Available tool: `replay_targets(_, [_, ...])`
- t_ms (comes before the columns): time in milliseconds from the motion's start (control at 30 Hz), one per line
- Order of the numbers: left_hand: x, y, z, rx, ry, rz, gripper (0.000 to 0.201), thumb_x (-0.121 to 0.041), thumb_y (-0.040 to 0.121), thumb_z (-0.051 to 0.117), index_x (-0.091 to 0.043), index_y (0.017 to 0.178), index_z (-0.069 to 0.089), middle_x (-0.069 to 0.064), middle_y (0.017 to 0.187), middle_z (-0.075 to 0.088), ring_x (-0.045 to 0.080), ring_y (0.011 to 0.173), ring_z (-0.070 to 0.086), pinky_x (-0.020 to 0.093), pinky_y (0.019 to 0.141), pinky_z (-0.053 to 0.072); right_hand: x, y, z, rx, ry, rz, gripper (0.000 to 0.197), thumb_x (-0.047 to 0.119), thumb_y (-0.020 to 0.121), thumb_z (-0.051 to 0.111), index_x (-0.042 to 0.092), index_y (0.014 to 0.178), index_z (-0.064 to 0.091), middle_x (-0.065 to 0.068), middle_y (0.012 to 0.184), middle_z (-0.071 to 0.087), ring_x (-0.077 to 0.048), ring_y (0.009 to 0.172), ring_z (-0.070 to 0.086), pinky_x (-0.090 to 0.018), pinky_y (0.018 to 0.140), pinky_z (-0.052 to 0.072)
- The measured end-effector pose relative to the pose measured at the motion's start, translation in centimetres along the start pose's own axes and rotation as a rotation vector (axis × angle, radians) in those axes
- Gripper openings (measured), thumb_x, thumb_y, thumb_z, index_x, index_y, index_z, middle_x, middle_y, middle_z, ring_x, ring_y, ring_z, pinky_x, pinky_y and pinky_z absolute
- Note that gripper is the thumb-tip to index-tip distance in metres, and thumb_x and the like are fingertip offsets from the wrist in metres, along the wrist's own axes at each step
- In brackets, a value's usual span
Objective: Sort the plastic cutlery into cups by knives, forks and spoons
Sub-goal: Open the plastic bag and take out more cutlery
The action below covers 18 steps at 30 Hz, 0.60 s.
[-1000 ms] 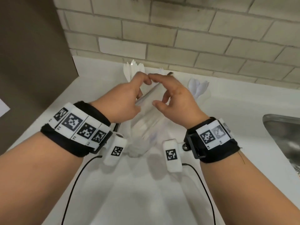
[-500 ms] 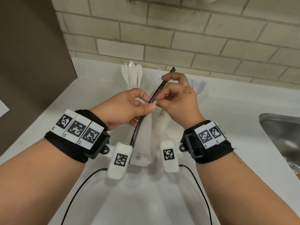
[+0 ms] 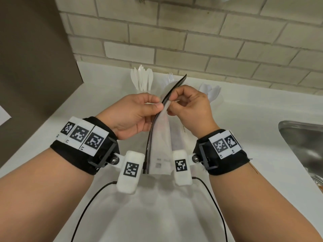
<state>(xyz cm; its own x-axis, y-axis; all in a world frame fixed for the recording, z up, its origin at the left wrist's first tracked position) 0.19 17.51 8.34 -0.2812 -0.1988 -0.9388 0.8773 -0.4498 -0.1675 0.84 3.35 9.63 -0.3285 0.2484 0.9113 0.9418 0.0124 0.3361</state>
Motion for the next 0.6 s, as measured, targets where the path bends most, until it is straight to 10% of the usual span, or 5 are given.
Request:
replay_targets(200, [-1.1, -0.1, -0.8, -0.200, 0.206, 0.120, 0.023, 0.000, 0.086, 0.063, -0.020, 0.092, 0.052, 0.002, 0.069, 0.060, 0.008, 0.058, 0.062, 0.021, 0.045, 0.048, 0.7, -0.5, -0.8, -0.103, -0.152, -0.019, 0.021, 0.012, 0.075, 0.070, 0.026, 0.077, 0.054, 0.005, 0.075, 0.055, -0.012, 0.052, 0.050, -0.029, 0.056, 0.049])
replay_targets(367, [-2.7, -0.3, -0.1, -0.089, 0.107, 0.207, 0.032, 0.008, 0.087, 0.057, -0.014, 0.110, 0.051, 0.006, 0.079, 0.070, 0.013, 0.069, 0.068, 0.026, 0.060, 0.056, 3.1, -1.9, 0.9, 0.312, -0.255, -0.379, 0.033, 0.007, 0.075, 0.074, 0.016, 0.105, 0.063, -0.001, 0.109, 0.051, -0.001, 0.079, 0.053, -0.011, 0.066, 0.042])
replay_targets(500, [-2.3, -1.1, 0.8, 0.191, 0.057, 0.175, 0.064, 0.004, 0.073, 0.059, -0.007, 0.135, 0.044, 0.020, 0.120, 0.063, 0.027, 0.108, 0.063, 0.033, 0.093, 0.052, 3.6, -0.9, 0.0, 0.058, -0.474, -0.418, 0.016, 0.020, 0.079, 0.073, 0.015, 0.095, 0.069, 0.019, 0.093, 0.038, 0.008, 0.084, 0.046, -0.012, 0.072, 0.045])
replay_targets(600, [-2.3, -1.2, 0.8, 0.124, 0.183, 0.206, 0.057, -0.001, 0.072, 0.073, -0.007, 0.125, 0.054, 0.011, 0.116, 0.065, 0.019, 0.103, 0.065, 0.032, 0.090, 0.054, 4.5, -0.3, -1.5, -0.162, -0.521, -0.413, 0.013, 0.026, 0.083, 0.069, 0.014, 0.086, 0.067, 0.016, 0.086, 0.041, 0.008, 0.078, 0.045, -0.009, 0.069, 0.041])
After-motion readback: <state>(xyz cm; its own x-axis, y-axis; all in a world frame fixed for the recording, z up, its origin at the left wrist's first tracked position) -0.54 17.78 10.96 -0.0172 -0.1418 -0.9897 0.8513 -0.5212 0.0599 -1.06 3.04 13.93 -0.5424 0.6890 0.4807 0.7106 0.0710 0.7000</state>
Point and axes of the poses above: each hand's wrist, its own y-axis towards the middle knuckle, its own z-axis out of the palm, x = y × z, the point moved 5 cm from there along y, towards the middle knuckle
